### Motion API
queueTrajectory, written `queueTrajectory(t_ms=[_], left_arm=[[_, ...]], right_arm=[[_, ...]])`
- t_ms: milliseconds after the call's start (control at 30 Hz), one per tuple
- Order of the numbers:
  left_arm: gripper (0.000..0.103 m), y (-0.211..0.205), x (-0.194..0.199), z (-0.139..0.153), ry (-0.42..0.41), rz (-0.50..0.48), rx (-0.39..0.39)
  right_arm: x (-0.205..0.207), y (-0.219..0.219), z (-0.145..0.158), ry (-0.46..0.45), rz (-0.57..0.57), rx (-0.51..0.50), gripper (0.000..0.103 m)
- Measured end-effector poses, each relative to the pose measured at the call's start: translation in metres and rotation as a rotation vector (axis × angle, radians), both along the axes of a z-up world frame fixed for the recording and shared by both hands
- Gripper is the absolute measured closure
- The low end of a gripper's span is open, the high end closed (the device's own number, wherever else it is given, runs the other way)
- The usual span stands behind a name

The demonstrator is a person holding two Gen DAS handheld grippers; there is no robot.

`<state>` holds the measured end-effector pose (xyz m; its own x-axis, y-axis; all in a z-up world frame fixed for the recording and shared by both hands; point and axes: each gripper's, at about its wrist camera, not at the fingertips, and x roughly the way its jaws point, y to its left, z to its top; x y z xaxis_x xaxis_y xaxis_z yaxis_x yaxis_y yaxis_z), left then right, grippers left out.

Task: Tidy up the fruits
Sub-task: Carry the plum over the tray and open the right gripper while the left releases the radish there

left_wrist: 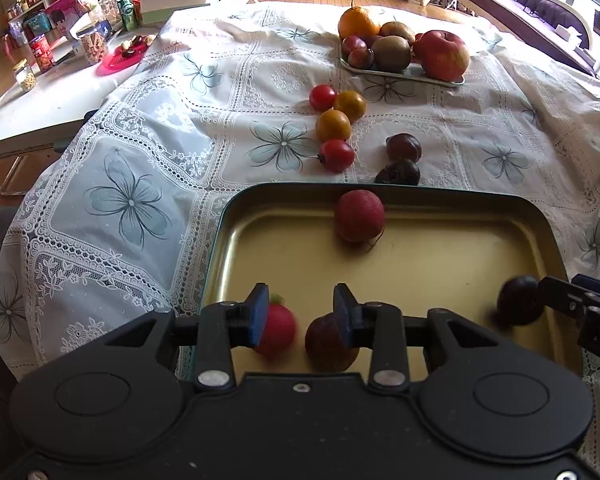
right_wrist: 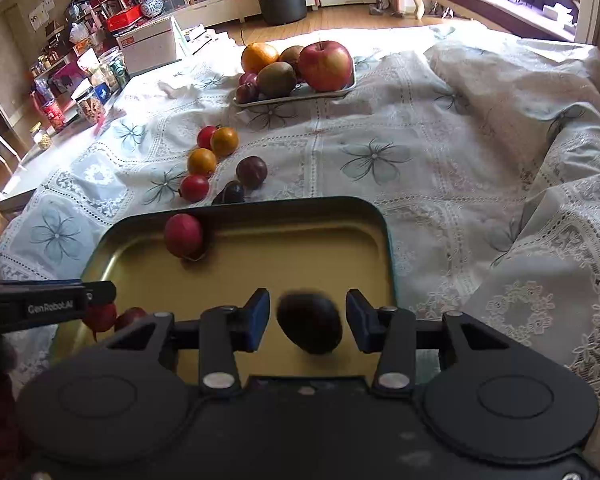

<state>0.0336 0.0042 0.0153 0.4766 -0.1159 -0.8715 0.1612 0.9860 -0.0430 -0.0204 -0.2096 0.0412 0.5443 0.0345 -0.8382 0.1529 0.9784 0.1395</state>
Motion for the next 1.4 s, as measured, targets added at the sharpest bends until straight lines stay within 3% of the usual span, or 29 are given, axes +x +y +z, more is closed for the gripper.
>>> queueTrajectory(t_ms=[333,767,1400], left_arm=[[0.058,-0.0023,-0.0005,-0.0043,0.024,-0.005,0.002],[0.058,-0.0013,-0.0006,-0.0027,0.030,-0.002,0.000],[0.058,-0.0005,0.0032,-0.0033,0.041,-0.007,-0.003]], right_arm=[[0.0018,-0.0001,-0.0023,0.018,0.000,0.005,0.057],[0.0019,0.0025,-0.0012,0.047,0.002,0.011,0.043],[0.0020,0.0056,-0.0028,0.057,0.014,0.007,0.043]])
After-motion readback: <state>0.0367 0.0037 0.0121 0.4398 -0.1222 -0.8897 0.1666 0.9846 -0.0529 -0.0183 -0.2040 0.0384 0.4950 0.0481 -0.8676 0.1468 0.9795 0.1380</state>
